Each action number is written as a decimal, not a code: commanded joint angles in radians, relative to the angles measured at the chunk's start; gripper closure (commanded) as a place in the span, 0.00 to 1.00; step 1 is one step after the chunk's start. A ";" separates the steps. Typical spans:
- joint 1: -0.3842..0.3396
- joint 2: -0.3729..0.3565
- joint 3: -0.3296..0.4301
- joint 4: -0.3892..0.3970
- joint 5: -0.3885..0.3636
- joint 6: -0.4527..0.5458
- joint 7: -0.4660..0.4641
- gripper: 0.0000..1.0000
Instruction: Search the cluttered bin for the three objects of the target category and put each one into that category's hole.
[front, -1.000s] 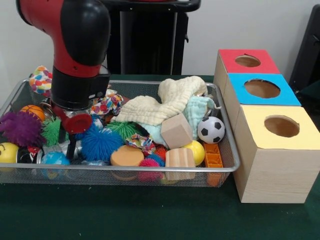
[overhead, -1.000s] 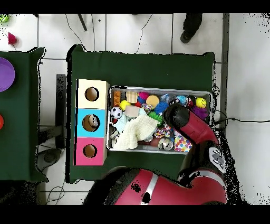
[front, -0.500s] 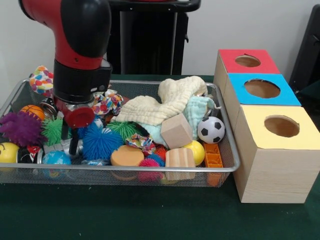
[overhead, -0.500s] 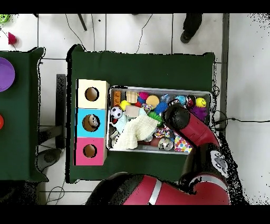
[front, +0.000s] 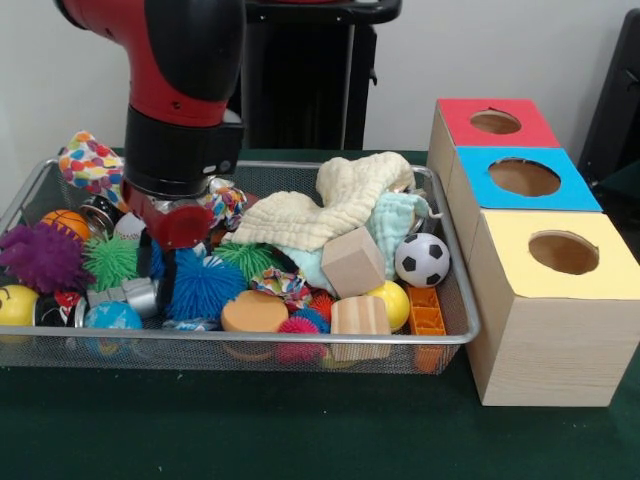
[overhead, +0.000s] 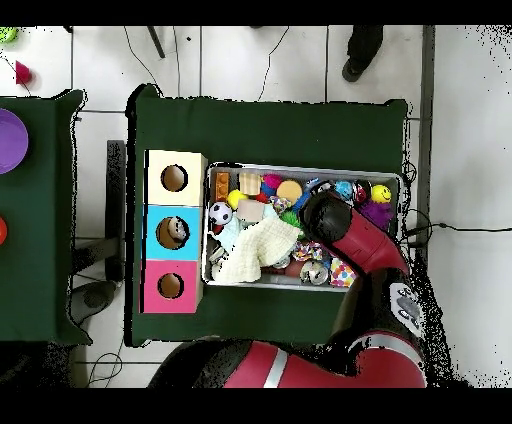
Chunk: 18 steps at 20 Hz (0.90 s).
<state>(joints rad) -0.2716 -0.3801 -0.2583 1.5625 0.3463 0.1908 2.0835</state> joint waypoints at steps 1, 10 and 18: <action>0.025 -0.011 0.092 0.046 0.044 0.036 0.197 0.00; 0.034 0.059 0.118 0.031 0.061 -0.034 0.215 0.00; 0.038 0.080 0.120 0.031 0.053 -0.051 0.206 0.00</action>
<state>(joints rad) -0.2394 -0.3552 -0.2573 1.5636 0.3557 0.1905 2.0835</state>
